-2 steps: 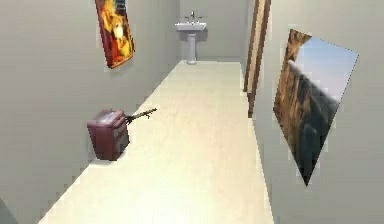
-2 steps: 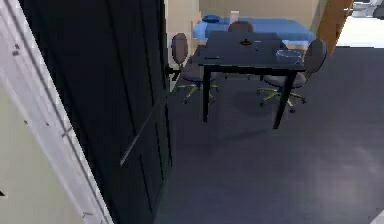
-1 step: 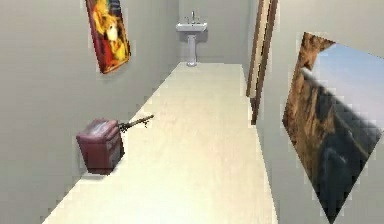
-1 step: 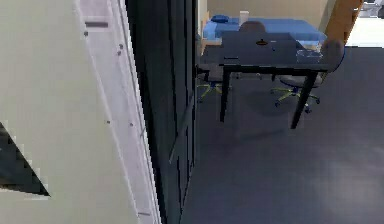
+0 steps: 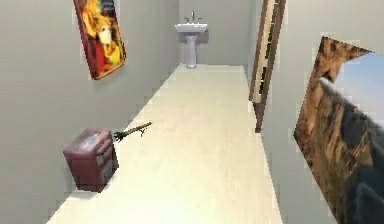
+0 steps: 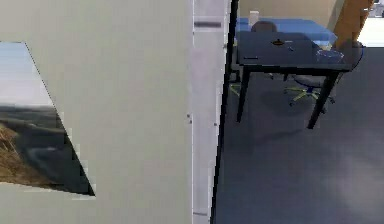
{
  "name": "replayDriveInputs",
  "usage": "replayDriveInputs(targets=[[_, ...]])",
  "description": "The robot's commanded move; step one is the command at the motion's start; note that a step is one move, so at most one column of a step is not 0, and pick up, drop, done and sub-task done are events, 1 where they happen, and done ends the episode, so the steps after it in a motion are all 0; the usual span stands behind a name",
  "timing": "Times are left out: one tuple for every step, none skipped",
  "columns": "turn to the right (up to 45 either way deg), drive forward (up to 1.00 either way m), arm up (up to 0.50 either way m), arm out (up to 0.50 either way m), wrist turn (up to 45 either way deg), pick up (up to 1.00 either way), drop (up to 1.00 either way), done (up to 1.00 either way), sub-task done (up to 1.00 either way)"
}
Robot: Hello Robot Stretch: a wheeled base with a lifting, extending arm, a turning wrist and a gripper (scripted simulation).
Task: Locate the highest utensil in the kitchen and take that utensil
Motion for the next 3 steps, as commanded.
replayDriveInputs(targets=[[9.0,0.00,0.00,0.00,0.0,0.00,0.00,0.00,0.00],[0.0,1.00,0.00,0.00,0.0,0.00,0.00,0.00,0.00],[3.0,0.00,0.00,0.00,0.0,0.00,0.00,0.00,0.00]])
